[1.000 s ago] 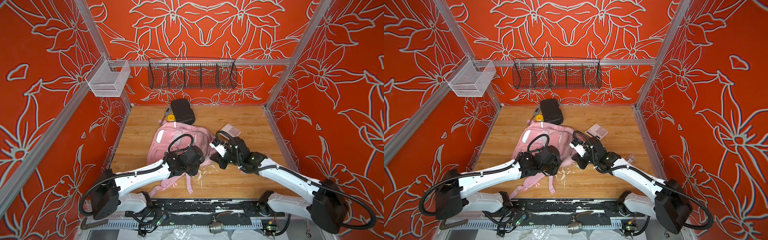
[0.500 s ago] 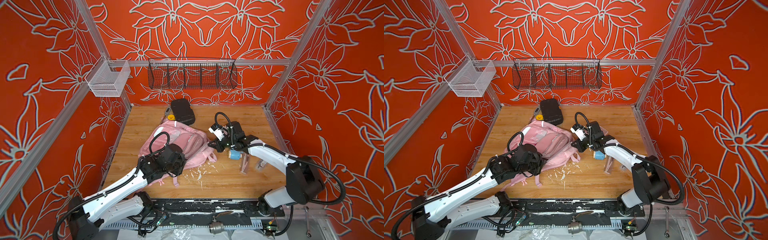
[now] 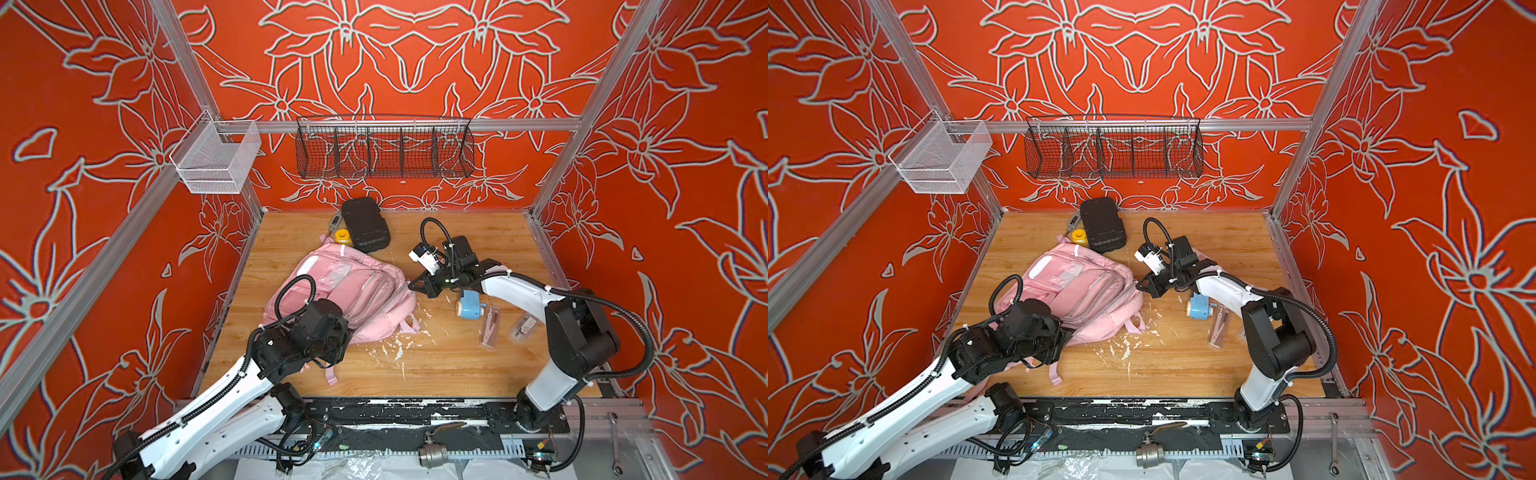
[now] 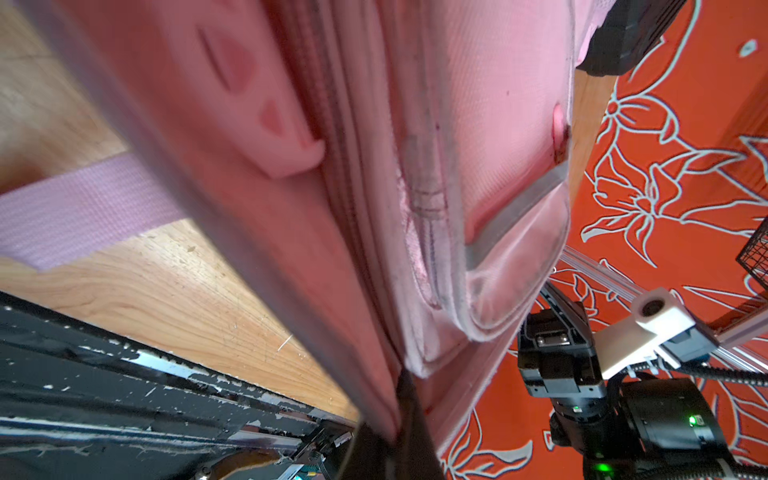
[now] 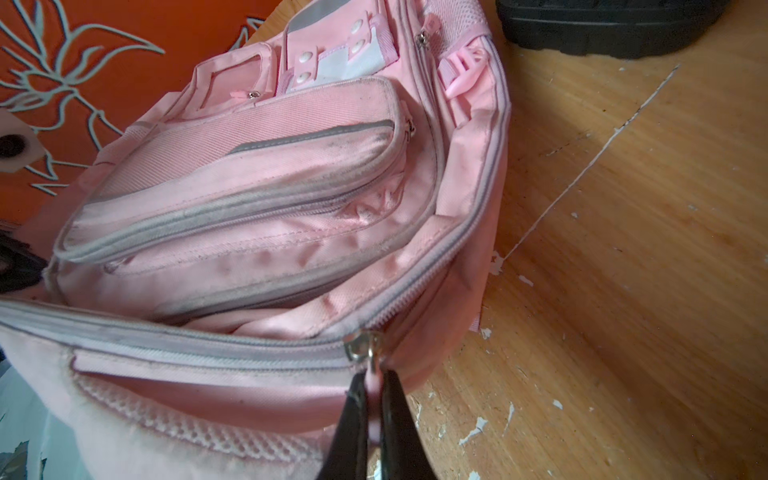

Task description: Pack the student bag

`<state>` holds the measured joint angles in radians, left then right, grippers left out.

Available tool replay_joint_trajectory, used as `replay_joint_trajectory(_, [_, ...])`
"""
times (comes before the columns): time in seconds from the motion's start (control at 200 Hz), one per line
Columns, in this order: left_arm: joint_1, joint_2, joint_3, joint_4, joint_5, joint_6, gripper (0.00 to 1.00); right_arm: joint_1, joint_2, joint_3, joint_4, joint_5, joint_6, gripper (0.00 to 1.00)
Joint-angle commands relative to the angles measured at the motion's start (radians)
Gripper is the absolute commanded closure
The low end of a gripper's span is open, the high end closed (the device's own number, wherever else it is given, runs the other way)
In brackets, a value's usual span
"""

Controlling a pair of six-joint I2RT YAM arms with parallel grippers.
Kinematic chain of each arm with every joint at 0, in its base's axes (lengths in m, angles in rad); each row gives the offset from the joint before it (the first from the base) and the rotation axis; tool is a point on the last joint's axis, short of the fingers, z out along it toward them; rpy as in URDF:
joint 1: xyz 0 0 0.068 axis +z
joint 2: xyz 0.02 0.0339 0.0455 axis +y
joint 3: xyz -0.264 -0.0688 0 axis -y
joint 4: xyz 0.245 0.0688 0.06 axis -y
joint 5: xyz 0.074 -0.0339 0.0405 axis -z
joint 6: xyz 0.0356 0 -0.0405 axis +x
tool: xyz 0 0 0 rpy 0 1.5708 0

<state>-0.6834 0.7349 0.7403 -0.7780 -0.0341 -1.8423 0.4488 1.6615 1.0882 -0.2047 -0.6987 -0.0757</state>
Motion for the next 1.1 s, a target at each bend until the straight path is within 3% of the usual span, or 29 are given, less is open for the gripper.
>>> replay_joint_trajectory(0.0, [0.016, -0.014, 0.035, -0.149, -0.018, 0.06, 1.0, -0.043, -0.094, -0.044, 0.03, 0.089, -0.025, 1.0])
replay_joint_trajectory(0.33, [0.019, 0.159, 0.228, -0.213, -0.021, 0.217, 1.0, -0.017, -0.341, -0.155, -0.084, 0.114, -0.011, 1.0])
replay_joint_trajectory(0.625, [0.018, 0.179, 0.327, -0.214, -0.062, 0.262, 1.0, -0.016, -0.509, -0.229, -0.145, 0.155, 0.016, 1.0])
replay_joint_trajectory(0.731, [0.05, 0.242, 0.336, -0.171, 0.005, 0.327, 1.0, -0.016, -0.533, -0.227, -0.178, 0.171, 0.012, 1.0])
replay_joint_trajectory(0.816, [0.059, 0.295, 0.36, -0.222, -0.006, 0.36, 1.0, -0.015, -0.544, -0.243, -0.176, 0.137, 0.01, 1.0])
replay_joint_trajectory(0.931, [0.075, 0.261, 0.327, -0.265, -0.059, 0.345, 1.0, -0.001, -0.521, -0.278, -0.108, 0.056, 0.015, 1.0])
replay_joint_trajectory(1.091, [0.142, 0.172, 0.096, -0.053, 0.108, 0.26, 0.7, 0.034, -0.419, -0.251, -0.083, 0.04, 0.017, 1.0])
